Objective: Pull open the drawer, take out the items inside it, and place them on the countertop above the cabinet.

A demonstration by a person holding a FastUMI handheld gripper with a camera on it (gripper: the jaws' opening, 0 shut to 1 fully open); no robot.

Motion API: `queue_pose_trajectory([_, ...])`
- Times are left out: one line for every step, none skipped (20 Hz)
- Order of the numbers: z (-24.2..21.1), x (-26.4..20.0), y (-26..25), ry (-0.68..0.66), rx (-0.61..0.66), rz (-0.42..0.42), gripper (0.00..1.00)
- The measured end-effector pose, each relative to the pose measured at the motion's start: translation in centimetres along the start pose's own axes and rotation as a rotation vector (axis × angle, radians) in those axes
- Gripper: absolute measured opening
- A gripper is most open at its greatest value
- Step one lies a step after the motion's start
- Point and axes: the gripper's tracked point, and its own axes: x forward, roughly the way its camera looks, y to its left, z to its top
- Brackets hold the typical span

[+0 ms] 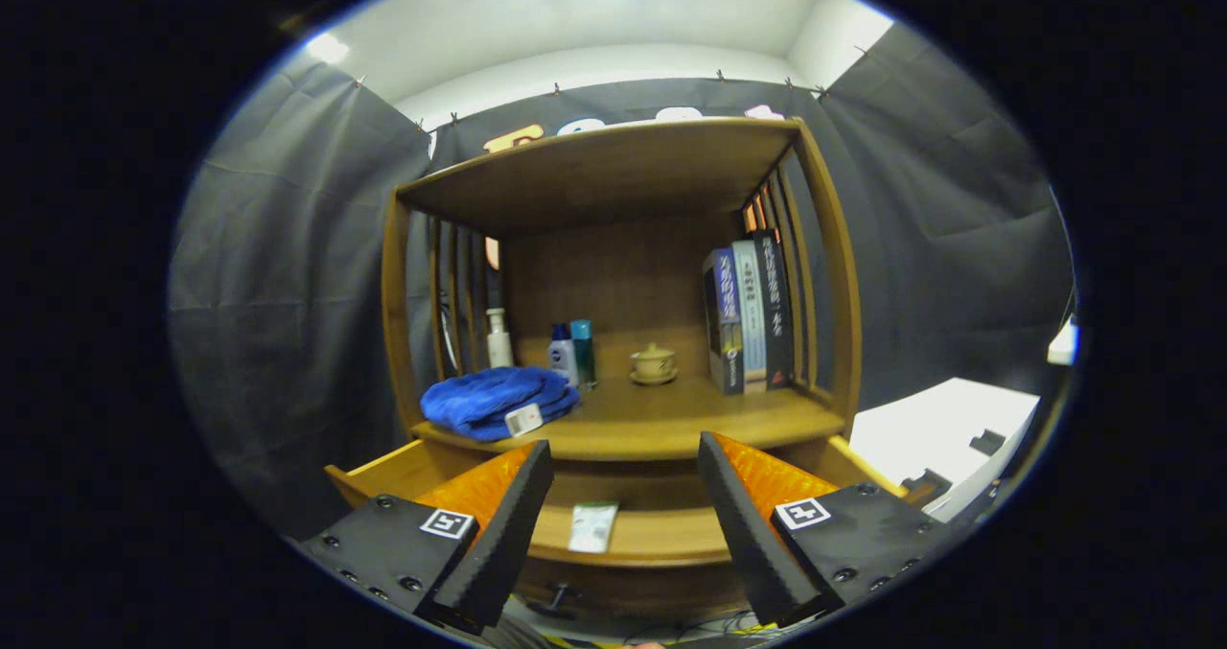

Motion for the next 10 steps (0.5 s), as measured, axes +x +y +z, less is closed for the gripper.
queue_pose_trajectory([0.8,0.5,-0.4,-0.003,-0.002,-0.015,0.98])
queue_pose_trajectory([1.5,1.0,-0.3,-0.009,0.009,-0.014,0.98])
queue_pose_trajectory([2.1,1.6,-0.2,-0.012,0.024,-0.010,0.98])
queue_pose_trajectory([2.4,2.1,-0.3,-0.008,0.035,-0.012,0.98])
queue_pose_trajectory([2.6,2.4,-0.5,-0.001,0.043,-0.013,0.98])
queue_pose_trajectory([2.8,2.6,-0.6,0.005,0.051,-0.015,0.98])
queue_pose_trajectory([3.2,3.1,-0.8,0.009,0.057,-0.017,0.98])
queue_pose_trajectory([3.7,3.4,-1.0,0.009,0.061,-0.022,0.98])
queue_pose_trajectory([4.4,3.7,-1.3,0.002,0.059,-0.027,0.98])
queue_pose_trajectory([5.7,4.0,-1.8,-0.011,0.047,-0.037,0.98])
